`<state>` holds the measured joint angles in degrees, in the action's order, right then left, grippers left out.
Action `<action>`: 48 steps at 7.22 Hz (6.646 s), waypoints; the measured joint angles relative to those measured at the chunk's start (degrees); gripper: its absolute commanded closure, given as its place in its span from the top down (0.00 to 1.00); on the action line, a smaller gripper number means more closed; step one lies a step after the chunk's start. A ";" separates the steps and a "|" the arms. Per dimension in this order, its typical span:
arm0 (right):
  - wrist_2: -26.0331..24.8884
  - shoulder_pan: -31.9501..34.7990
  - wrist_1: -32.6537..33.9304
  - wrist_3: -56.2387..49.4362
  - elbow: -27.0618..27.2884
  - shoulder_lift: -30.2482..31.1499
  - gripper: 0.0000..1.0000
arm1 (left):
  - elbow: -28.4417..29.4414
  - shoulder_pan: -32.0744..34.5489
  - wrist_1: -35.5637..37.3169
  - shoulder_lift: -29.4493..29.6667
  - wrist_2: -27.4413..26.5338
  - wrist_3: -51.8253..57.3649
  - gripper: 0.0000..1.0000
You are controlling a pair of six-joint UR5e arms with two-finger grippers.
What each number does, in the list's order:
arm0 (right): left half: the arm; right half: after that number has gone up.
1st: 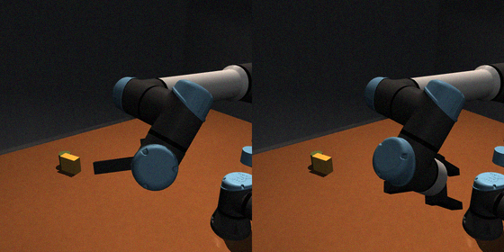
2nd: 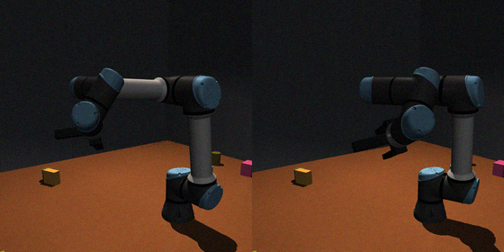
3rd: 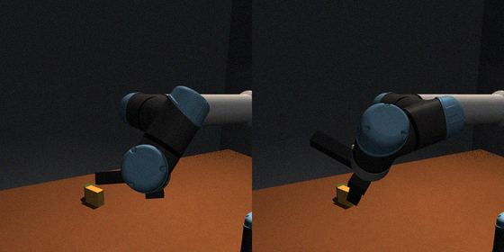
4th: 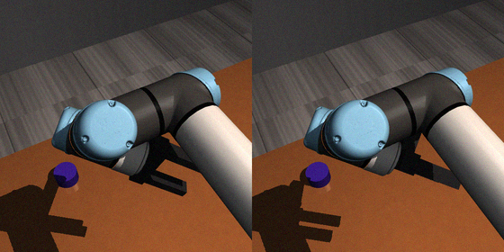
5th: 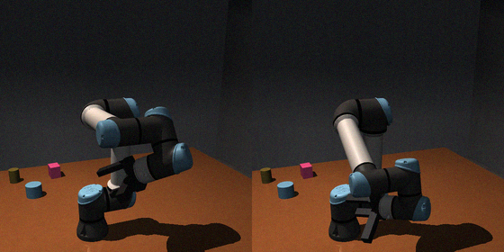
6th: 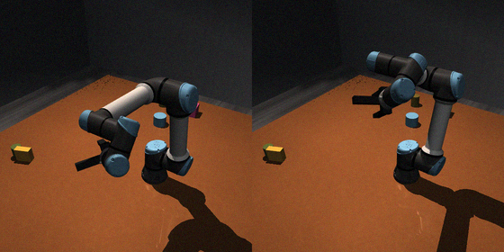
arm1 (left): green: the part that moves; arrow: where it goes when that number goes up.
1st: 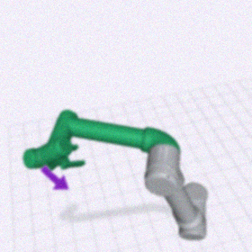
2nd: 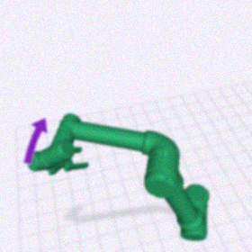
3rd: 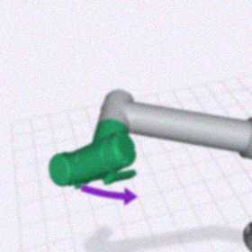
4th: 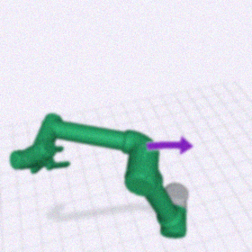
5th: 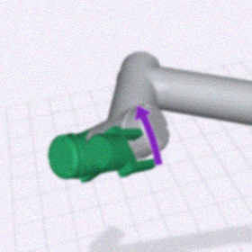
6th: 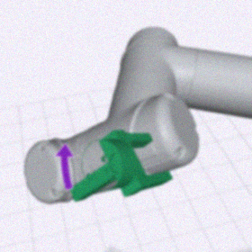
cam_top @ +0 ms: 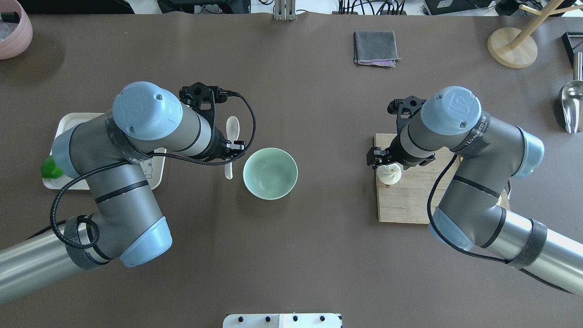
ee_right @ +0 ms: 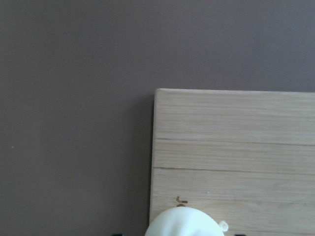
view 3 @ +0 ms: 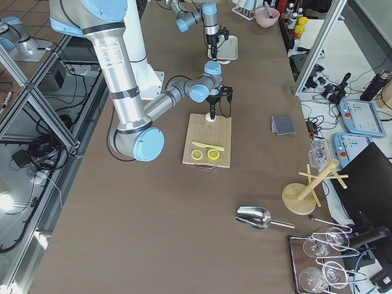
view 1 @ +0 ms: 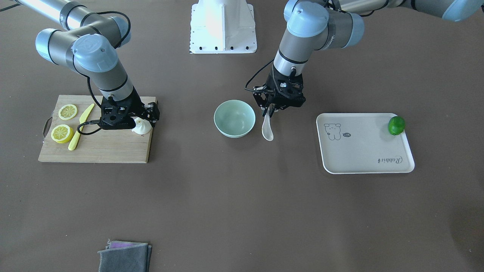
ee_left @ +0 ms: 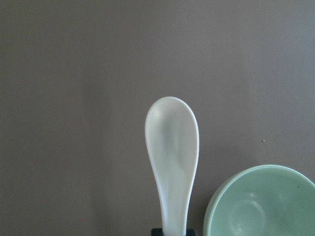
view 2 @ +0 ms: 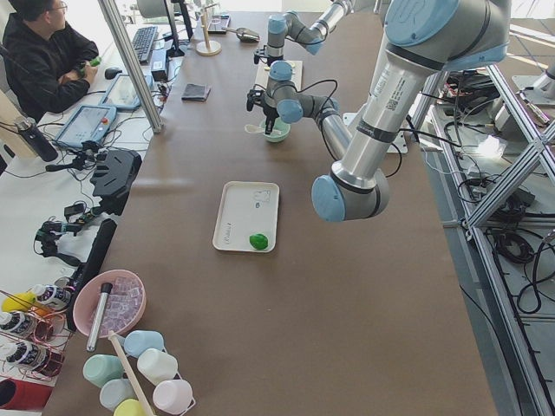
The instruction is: Put spoon and bun in bowl
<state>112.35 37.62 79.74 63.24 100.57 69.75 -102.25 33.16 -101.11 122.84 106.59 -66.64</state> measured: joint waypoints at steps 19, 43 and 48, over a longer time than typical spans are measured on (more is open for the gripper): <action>8.77 7.32 -0.03 9.38 2.99 -5.27 0.00 | 4.09 -8.35 9.55 8.25 -1.14 -3.83 0.79; 10.31 11.17 7.54 -17.55 13.73 2.45 1.00 | 0.59 29.03 7.45 -10.81 8.66 38.90 0.98; 22.75 44.09 8.59 -61.66 -1.70 15.93 1.00 | 2.87 50.15 7.68 -21.94 20.40 56.32 0.98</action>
<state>135.10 81.71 88.33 1.58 98.87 85.67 -99.39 83.31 -93.43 100.90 126.99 -10.32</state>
